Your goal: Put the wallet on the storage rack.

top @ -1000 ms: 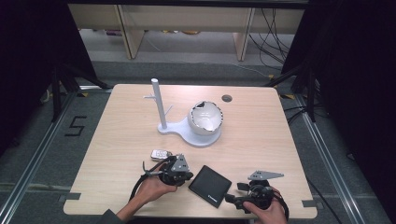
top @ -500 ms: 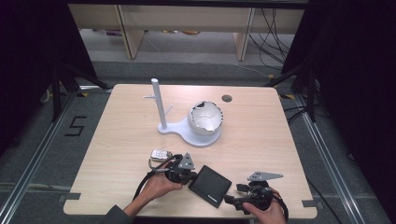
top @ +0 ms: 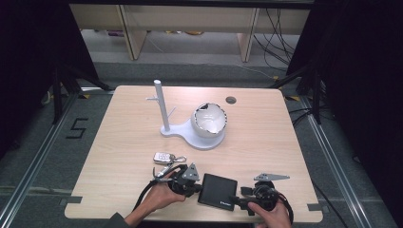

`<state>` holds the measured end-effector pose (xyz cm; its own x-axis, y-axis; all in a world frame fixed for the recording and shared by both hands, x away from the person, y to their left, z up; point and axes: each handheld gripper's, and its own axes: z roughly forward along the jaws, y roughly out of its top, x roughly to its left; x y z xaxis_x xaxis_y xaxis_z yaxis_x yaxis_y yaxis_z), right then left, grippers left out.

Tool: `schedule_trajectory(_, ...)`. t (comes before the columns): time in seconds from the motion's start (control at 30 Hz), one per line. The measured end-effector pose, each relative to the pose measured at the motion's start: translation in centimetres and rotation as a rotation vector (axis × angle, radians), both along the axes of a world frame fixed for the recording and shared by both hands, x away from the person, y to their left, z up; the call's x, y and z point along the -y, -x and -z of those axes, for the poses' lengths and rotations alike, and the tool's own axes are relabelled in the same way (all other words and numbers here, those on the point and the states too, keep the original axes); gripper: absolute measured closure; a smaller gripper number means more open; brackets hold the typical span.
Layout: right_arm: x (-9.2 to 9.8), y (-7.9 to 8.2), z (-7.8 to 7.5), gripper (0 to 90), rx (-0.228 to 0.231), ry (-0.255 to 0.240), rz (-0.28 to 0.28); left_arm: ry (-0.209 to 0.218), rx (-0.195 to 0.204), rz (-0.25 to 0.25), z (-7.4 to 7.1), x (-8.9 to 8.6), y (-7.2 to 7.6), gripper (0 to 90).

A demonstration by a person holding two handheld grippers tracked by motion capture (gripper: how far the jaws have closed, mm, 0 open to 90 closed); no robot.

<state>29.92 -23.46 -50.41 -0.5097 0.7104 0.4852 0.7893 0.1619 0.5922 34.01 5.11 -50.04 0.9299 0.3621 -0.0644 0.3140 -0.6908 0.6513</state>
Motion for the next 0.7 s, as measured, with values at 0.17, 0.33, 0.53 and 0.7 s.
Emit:
schedule_trajectory(0.17,-0.2,-0.6,0.3,34.0,-0.016,0.006,0.016,0.005,-0.010,0.036,0.0,0.4,0.8,89.2)
schedule_trajectory(0.33,-0.2,-1.2,0.5,37.8,-0.019,-0.018,0.036,-0.001,-0.018,0.067,-0.1,0.9,1.5,89.1)
schedule_trajectory(0.53,0.0,-1.5,1.0,40.3,-0.054,-0.099,0.109,0.004,-0.029,0.076,0.1,1.1,1.6,89.1)
schedule_trajectory(0.7,0.4,-1.4,1.2,45.1,-0.075,-0.145,0.139,0.002,-0.028,0.071,0.1,1.3,1.6,89.2)
